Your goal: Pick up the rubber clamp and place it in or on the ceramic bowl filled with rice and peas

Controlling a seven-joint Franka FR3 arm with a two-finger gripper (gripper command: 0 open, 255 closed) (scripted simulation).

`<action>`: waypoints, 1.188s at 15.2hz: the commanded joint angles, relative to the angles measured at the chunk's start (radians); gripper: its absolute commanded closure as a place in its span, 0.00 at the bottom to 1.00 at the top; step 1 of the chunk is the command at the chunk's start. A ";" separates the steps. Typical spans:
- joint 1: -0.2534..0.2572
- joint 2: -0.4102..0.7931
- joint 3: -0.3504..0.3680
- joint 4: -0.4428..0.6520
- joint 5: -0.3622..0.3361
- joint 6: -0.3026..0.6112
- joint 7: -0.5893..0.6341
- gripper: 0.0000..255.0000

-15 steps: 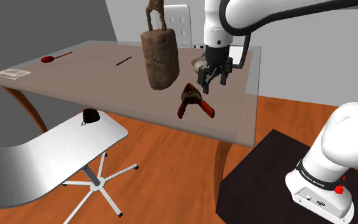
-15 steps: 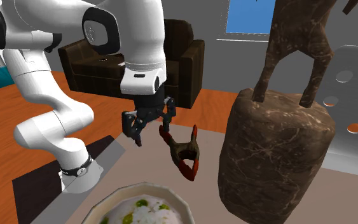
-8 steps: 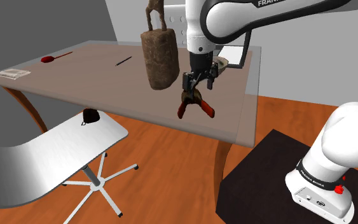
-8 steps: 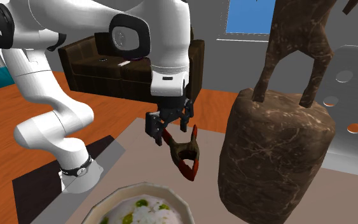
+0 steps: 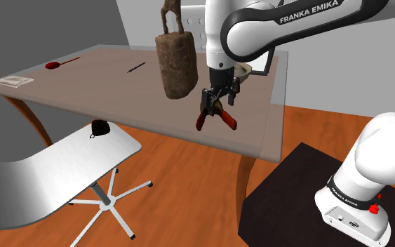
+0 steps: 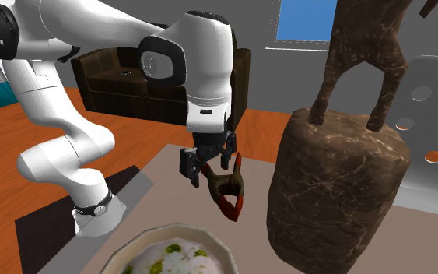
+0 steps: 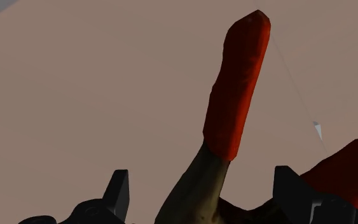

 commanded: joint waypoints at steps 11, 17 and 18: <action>0.000 0.000 0.000 -0.001 0.000 0.001 0.000 1.00; -0.001 -0.004 -0.003 0.036 -0.001 -0.040 0.000 1.00; -0.001 -0.004 -0.004 0.049 -0.001 -0.053 -0.001 1.00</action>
